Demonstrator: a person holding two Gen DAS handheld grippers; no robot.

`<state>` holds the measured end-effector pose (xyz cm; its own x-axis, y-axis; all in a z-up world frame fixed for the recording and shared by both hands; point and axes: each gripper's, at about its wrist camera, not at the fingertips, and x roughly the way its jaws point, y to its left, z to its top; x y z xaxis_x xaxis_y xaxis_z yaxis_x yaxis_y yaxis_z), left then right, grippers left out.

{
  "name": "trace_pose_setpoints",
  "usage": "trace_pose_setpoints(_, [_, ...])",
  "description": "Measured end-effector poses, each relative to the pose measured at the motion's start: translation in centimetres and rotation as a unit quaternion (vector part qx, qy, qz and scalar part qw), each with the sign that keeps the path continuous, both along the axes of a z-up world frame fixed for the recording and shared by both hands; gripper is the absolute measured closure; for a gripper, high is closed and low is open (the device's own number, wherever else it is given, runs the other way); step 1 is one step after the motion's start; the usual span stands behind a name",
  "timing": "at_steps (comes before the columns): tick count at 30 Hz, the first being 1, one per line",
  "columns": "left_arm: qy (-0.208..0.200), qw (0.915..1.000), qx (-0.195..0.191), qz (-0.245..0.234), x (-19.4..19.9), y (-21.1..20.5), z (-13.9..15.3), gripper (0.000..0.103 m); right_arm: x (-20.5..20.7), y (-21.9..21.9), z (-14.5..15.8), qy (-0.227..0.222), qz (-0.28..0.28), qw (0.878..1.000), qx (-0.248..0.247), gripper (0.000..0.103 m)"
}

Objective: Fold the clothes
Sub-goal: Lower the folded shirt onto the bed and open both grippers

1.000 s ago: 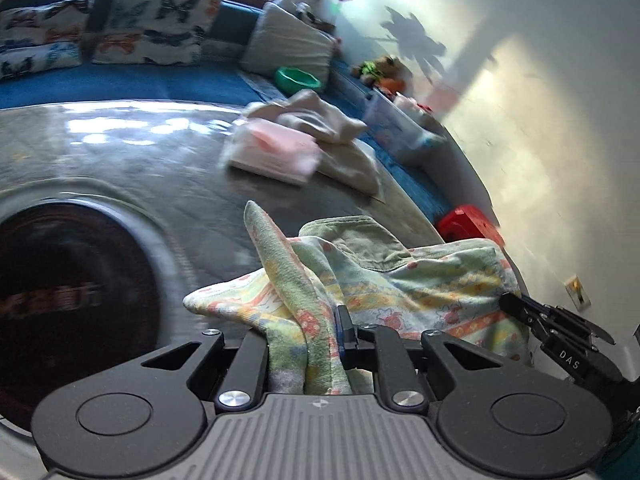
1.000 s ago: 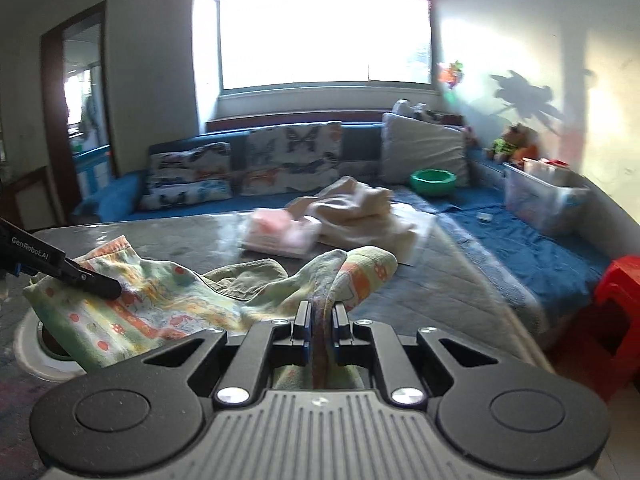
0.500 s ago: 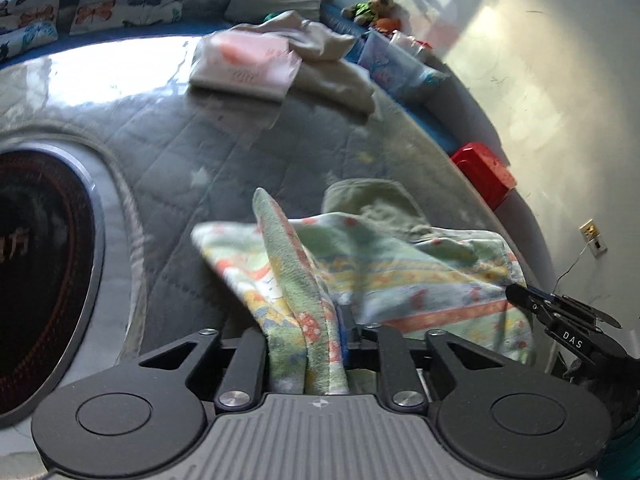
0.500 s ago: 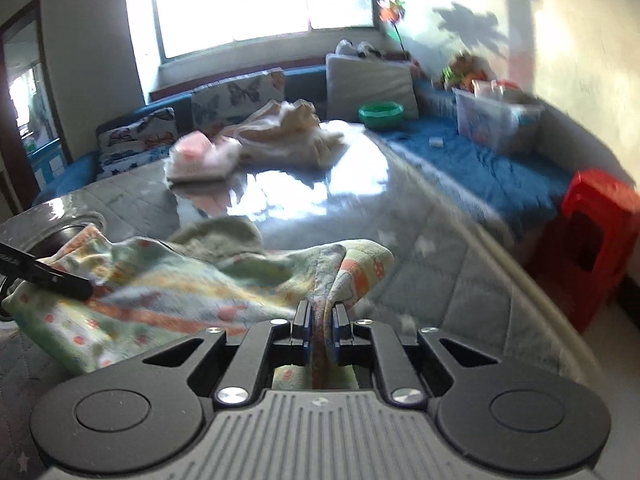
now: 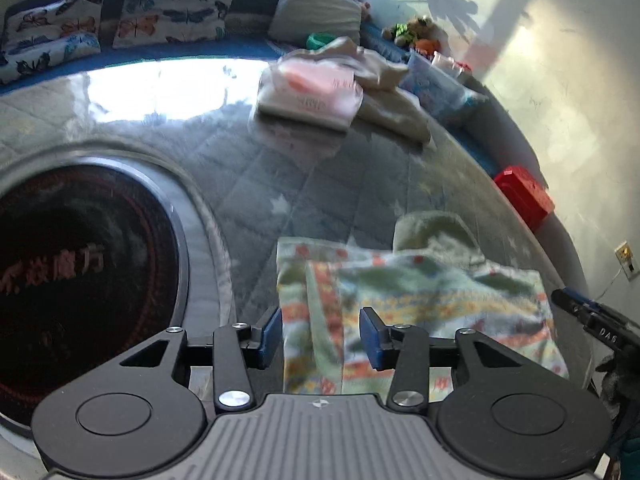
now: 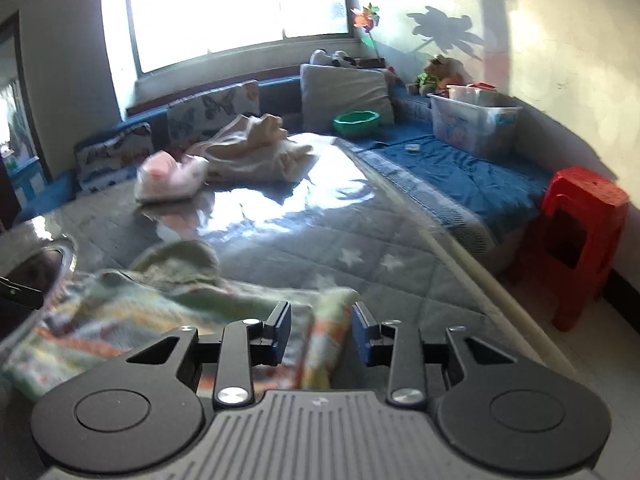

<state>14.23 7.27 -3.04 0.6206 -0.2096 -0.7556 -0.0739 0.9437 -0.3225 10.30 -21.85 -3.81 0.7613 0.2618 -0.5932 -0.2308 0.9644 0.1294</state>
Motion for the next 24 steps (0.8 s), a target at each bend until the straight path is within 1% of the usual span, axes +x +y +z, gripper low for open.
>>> trace_pose_setpoints(1, [-0.006,1.0000,-0.003,0.000,0.1,-0.1,0.2,0.063,0.3,0.2,-0.1,0.001,0.005,1.000,0.005,0.071])
trace_pose_setpoints(4, [-0.014,0.9997,-0.014,-0.015,0.7,-0.7,0.4,0.068,1.5,0.5,-0.8,0.013,0.017,1.000,0.023,0.071])
trace_pose_setpoints(6, [-0.016,0.9993,-0.017,-0.028,1.2,-1.1,0.2,0.071,2.1,0.3,-1.3,0.022,0.010,0.999,0.030,0.071])
trace_pose_setpoints(8, [-0.009,0.9992,-0.020,-0.032,1.8,-1.4,-0.3,0.071,2.8,-0.3,-2.1,0.036,-0.001,0.999,0.037,0.071])
trace_pose_setpoints(11, [0.006,0.9992,-0.023,-0.033,2.6,-1.6,-1.4,0.071,3.2,-1.4,-2.5,0.043,-0.010,0.997,0.061,0.072])
trace_pose_setpoints(14, [0.013,0.9990,-0.023,-0.035,2.8,-1.6,-2.0,0.071,3.0,-2.0,-1.9,0.036,-0.021,0.997,0.058,0.071])
trace_pose_setpoints(19, [0.012,0.9990,-0.021,-0.036,2.8,-1.6,-2.0,0.071,1.5,-3.1,-1.0,0.028,-0.023,0.998,0.047,0.071])
trace_pose_setpoints(22, [0.011,0.9991,-0.018,-0.037,2.8,-1.7,-2.0,0.071,0.0,-2.4,-1.7,0.020,-0.017,1.000,-0.016,0.071])
trace_pose_setpoints(24, [0.010,0.9991,-0.017,-0.037,2.9,-1.7,-2.0,0.071,-1.0,-1.9,-2.2,0.014,-0.014,0.998,-0.059,0.071])
